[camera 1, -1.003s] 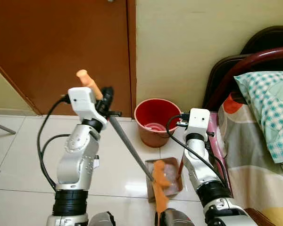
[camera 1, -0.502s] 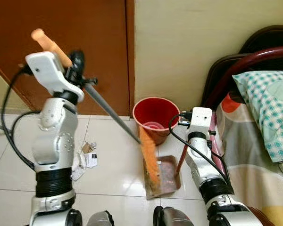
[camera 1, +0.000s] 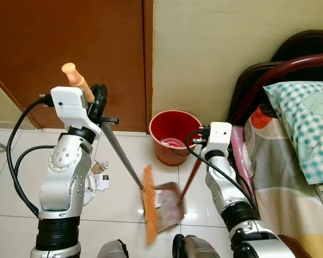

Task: Sweep floor

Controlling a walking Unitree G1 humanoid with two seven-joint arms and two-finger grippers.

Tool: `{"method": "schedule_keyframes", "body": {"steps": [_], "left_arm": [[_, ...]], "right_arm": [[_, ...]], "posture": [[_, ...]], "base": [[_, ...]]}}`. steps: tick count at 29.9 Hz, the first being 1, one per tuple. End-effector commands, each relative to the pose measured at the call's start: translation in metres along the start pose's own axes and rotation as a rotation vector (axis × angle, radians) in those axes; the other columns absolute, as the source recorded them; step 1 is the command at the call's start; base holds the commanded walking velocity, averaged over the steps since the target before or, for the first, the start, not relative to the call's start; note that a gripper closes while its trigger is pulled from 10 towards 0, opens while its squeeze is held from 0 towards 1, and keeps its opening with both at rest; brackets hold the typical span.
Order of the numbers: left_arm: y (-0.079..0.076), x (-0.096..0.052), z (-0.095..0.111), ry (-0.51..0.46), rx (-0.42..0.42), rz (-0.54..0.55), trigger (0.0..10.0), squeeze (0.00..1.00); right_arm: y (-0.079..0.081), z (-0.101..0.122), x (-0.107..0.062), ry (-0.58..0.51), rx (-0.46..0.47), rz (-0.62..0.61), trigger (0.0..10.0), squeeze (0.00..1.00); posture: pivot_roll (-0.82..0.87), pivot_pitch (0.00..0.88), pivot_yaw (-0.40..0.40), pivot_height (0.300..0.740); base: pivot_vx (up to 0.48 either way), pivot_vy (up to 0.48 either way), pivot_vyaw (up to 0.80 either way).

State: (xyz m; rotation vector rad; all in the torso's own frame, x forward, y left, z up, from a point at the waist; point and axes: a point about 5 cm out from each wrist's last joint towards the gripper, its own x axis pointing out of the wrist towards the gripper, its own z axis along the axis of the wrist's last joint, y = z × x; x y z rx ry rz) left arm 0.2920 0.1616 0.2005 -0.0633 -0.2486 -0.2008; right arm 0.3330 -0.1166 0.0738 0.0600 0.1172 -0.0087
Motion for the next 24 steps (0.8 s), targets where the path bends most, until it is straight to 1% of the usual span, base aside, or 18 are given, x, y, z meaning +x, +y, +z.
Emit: {"method": "schedule_keyframes", "body": {"steps": [1, 3, 4, 8, 9, 13, 15, 16, 17, 18, 20, 21, 22, 23, 24], "left_arm": [[-0.001, -0.003, 0.015, -0.069, 0.029, -0.035, 10.0, 0.0], [0.0, -0.005, 0.014, -0.059, 0.038, -0.048, 10.0, 0.0], [0.005, -0.005, 0.014, -0.058, 0.053, -0.047, 10.0, 0.0], [0.017, -0.001, 0.019, -0.073, 0.073, -0.003, 10.0, 0.0], [0.018, 0.001, 0.021, -0.084, 0.074, 0.014, 10.0, 0.0], [0.018, 0.003, 0.021, -0.095, 0.071, 0.031, 10.0, 0.0], [0.01, 0.001, 0.011, -0.091, 0.097, 0.05, 10.0, 0.0], [0.01, 0.001, 0.011, -0.091, 0.097, 0.05, 10.0, 0.0], [0.009, -0.002, 0.004, -0.073, 0.118, 0.058, 10.0, 0.0], [0.009, -0.005, -0.001, -0.058, 0.124, 0.07, 10.0, 0.0], [0.009, -0.006, -0.004, -0.05, 0.119, 0.079, 10.0, 0.0], [0.009, -0.011, -0.011, -0.029, 0.122, 0.09, 10.0, 0.0], [0.009, -0.011, -0.011, -0.029, 0.122, 0.09, 10.0, 0.0], [0.01, -0.016, -0.016, -0.013, 0.146, 0.097, 10.0, 0.0], [0.01, -0.018, -0.018, -0.008, 0.159, 0.1, 10.0, 0.0]], "right_arm": [[-0.006, 0.006, 0.002, -0.014, 0.0, -0.001, 10.0, 0.0], [-0.008, 0.006, 0.001, -0.012, -0.003, 0.014, 10.0, 0.0], [-0.011, 0.005, 0.001, -0.012, 0.0, 0.028, 10.0, 0.0], [-0.023, 0.002, 0.0, 0.002, -0.043, 0.0, 10.0, 0.0], [-0.024, 0.002, 0.0, 0.005, -0.031, -0.003, 10.0, 0.0], [-0.024, 0.002, 0.0, 0.007, -0.019, -0.003, 10.0, 0.0], [-0.022, 0.003, -0.001, 0.004, -0.023, 0.002, 10.0, 0.0], [-0.022, 0.003, -0.001, 0.004, -0.023, 0.002, 10.0, 0.0], [-0.021, 0.002, -0.001, 0.003, -0.027, 0.001, 10.0, 0.0], [-0.021, 0.002, -0.001, 0.0, -0.027, -0.003, 10.0, 0.0], [-0.022, 0.002, -0.002, -0.003, -0.024, -0.006, 10.0, 0.0], [-0.024, 0.004, -0.001, -0.01, -0.017, -0.011, 10.0, 0.0], [-0.024, 0.004, -0.001, -0.01, -0.017, -0.011, 10.0, 0.0], [-0.028, 0.007, -0.001, -0.017, -0.009, -0.018, 10.0, 0.0], [-0.029, 0.007, -0.001, -0.019, -0.007, -0.019, 10.0, 0.0]], "posture": [[0.04, 0.113, -0.055, 0.74], [0.04, 0.108, -0.051, 0.74], [0.04, 0.107, -0.05, 0.74], [0.04, 0.103, -0.045, 0.74], [0.04, 0.103, -0.044, 0.74], [0.04, 0.102, -0.041, 0.74], [0.03, 0.101, -0.037, 0.74], [0.03, 0.101, -0.037, 0.74], [0.03, 0.101, -0.037, 0.74], [0.04, 0.102, -0.037, 0.74], [0.04, 0.102, -0.036, 0.74], [0.04, 0.102, -0.036, 0.74], [0.04, 0.102, -0.036, 0.74], [0.04, 0.1, -0.037, 0.74], [0.04, 0.1, -0.037, 0.74]], "base": [[0.0, 0.0, 0.0], [0.0, 0.0, 0.0], [0.0, 0.0, 0.0], [0.0, 0.0, 0.0], [0.0, 0.0, 0.0], [0.0, 0.0, 0.0], [0.0, 0.0, 0.0], [0.0, 0.0, 0.0], [0.0, 0.0, 0.0], [0.0, 0.0, 0.0], [0.0, 0.0, 0.0], [0.0, 0.0, 0.0], [0.0, 0.0, 0.0], [0.0, 0.0, 0.0], [0.0, 0.0, 0.0]]}}
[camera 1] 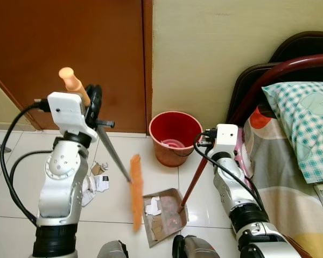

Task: Sweep floor

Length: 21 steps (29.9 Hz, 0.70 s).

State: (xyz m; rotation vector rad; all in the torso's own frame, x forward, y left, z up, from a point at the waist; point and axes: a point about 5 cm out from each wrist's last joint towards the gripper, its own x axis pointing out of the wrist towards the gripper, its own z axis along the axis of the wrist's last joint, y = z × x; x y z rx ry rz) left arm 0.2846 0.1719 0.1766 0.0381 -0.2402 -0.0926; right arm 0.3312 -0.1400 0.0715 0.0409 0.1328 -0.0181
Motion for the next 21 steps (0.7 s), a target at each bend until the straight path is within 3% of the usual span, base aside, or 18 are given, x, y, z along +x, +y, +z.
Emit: {"method": "schedule_keyframes", "body": {"steps": [1, 5, 12, 17, 21], "left_arm": [[0.002, -0.004, 0.0, -0.022, 0.062, 0.016, 10.0, 0.0], [0.015, -0.014, -0.012, 0.013, 0.126, 0.062, 10.0, 0.0], [0.017, -0.018, -0.023, 0.042, 0.132, 0.06, 10.0, 0.0], [0.016, -0.023, -0.035, 0.071, 0.135, 0.081, 10.0, 0.0], [0.023, -0.031, -0.05, 0.118, 0.147, 0.148, 10.0, 0.0]], "right_arm": [[-0.008, 0.01, 0.001, -0.038, 0.013, -0.01, 10.0, 0.0], [-0.023, 0.013, -0.001, -0.042, 0.001, -0.008, 10.0, 0.0], [-0.039, 0.017, -0.003, -0.015, 0.01, 0.026, 10.0, 0.0], [-0.046, 0.033, -0.002, -0.034, 0.033, 0.069, 10.0, 0.0], [-0.046, 0.058, 0.003, -0.08, 0.08, 0.102, 10.0, 0.0]], "posture": [[0.04, 0.1, -0.037, 0.74], [0.05, 0.093, -0.038, 0.74], [0.04, 0.072, -0.04, 0.74], [0.02, 0.052, -0.039, 0.74], [0.01, 0.044, -0.039, 0.74]], "base": [[0.0, 0.0, 0.0], [0.0, 0.0, 0.0], [0.0, 0.0, 0.0], [0.0, 0.0, 0.0], [0.0, 0.0, 0.0]]}}
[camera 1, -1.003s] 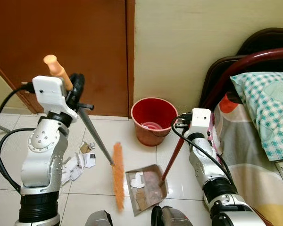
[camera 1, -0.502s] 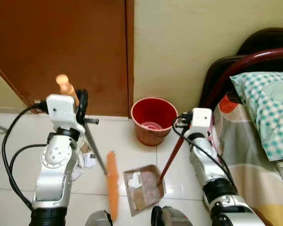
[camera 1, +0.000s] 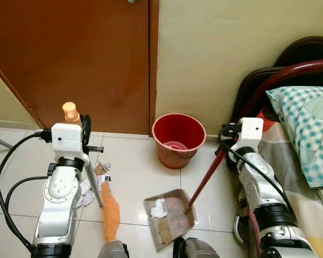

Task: Sweep floor

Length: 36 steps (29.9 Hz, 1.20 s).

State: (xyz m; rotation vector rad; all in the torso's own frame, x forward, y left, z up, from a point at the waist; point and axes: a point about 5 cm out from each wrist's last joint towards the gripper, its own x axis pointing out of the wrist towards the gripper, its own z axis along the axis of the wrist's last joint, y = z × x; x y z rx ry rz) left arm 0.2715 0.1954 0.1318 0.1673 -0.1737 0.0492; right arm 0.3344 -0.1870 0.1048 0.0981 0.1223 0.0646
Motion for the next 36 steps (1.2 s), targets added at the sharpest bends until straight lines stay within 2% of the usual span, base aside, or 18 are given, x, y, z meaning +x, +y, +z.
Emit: {"method": "schedule_keyframes", "body": {"steps": [1, 3, 9, 13, 17, 23, 31, 33, 36], "left_arm": [[0.003, -0.005, -0.011, 0.047, 0.01, 0.027, 10.0, 0.0], [0.003, -0.006, -0.013, 0.054, 0.006, 0.039, 10.0, 0.0], [0.009, -0.012, -0.022, 0.081, 0.001, 0.09, 10.0, 0.0], [0.004, -0.015, -0.024, 0.087, -0.001, 0.076, 10.0, 0.0], [-0.008, -0.015, -0.025, 0.086, -0.025, 0.061, 10.0, 0.0], [-0.013, -0.014, -0.025, 0.084, -0.036, 0.053, 10.0, 0.0], [-0.012, -0.014, -0.025, 0.084, -0.038, 0.056, 10.0, 0.0], [-0.012, -0.013, -0.025, 0.084, -0.041, 0.054, 10.0, 0.0], [-0.014, -0.013, -0.025, 0.084, -0.045, 0.05, 10.0, 0.0]], "right_arm": [[0.0, 0.025, 0.005, -0.076, 0.032, 0.022, 10.0, 0.0], [0.001, 0.031, 0.007, -0.081, 0.038, 0.033, 10.0, 0.0], [0.008, 0.061, 0.009, -0.199, 0.103, 0.063, 10.0, 0.0], [0.014, 0.072, 0.012, -0.226, 0.152, 0.062, 10.0, 0.0], [0.026, 0.092, 0.018, -0.266, 0.235, 0.066, 10.0, 0.0], [0.03, 0.12, 0.025, -0.321, 0.308, 0.05, 10.0, 0.0], [0.025, 0.153, 0.03, -0.408, 0.325, 0.012, 10.0, 0.0], [0.021, 0.17, 0.029, -0.465, 0.305, -0.005, 10.0, 0.0], [0.018, 0.179, 0.029, -0.494, 0.286, -0.017, 10.0, 0.0]], "posture": [[0.01, 0.044, -0.039, 0.74], [0.01, 0.042, -0.04, 0.74], [0.01, 0.041, -0.044, 0.74], [0.01, 0.039, -0.046, 0.74], [0.01, 0.039, -0.049, 0.74], [0.01, 0.043, -0.053, 0.74], [0.01, 0.046, -0.055, 0.74], [0.01, 0.049, -0.052, 0.74], [0.01, 0.049, -0.052, 0.74]], "base": [[0.0, 0.0, 0.0], [0.0, 0.0, 0.0], [0.0, 0.0, 0.0], [0.0, 0.0, 0.0], [0.0, 0.0, 0.0], [0.0, 0.0, 0.0], [0.0, 0.0, 0.0], [0.0, 0.0, 0.0], [0.0, 0.0, 0.0]]}}
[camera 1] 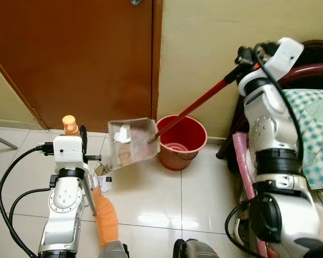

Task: Sweep floor

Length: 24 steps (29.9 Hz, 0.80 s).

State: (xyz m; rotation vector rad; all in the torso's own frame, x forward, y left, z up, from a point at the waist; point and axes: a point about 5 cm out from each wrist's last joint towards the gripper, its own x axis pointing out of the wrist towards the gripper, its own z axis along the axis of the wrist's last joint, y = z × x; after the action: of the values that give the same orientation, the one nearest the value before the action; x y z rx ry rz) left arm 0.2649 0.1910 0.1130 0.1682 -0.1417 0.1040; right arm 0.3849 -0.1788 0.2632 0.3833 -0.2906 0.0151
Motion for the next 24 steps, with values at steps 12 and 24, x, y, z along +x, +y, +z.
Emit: {"method": "schedule_keyframes", "body": {"steps": [12, 24], "left_arm": [[-0.012, -0.002, -0.008, 0.047, -0.062, -0.025, 10.0, 0.0], [-0.013, -0.002, -0.006, 0.04, -0.068, -0.033, 10.0, 0.0]], "right_arm": [[0.012, 0.057, 0.015, -0.294, -0.288, 0.033, 10.0, 0.0], [0.034, 0.043, 0.011, -0.382, -0.496, 0.109, 10.0, 0.0]], "posture": [[0.01, 0.054, -0.046, 0.74], [0.02, 0.054, -0.042, 0.74]], "base": [[0.0, 0.0, 0.0], [0.0, 0.0, 0.0]]}}
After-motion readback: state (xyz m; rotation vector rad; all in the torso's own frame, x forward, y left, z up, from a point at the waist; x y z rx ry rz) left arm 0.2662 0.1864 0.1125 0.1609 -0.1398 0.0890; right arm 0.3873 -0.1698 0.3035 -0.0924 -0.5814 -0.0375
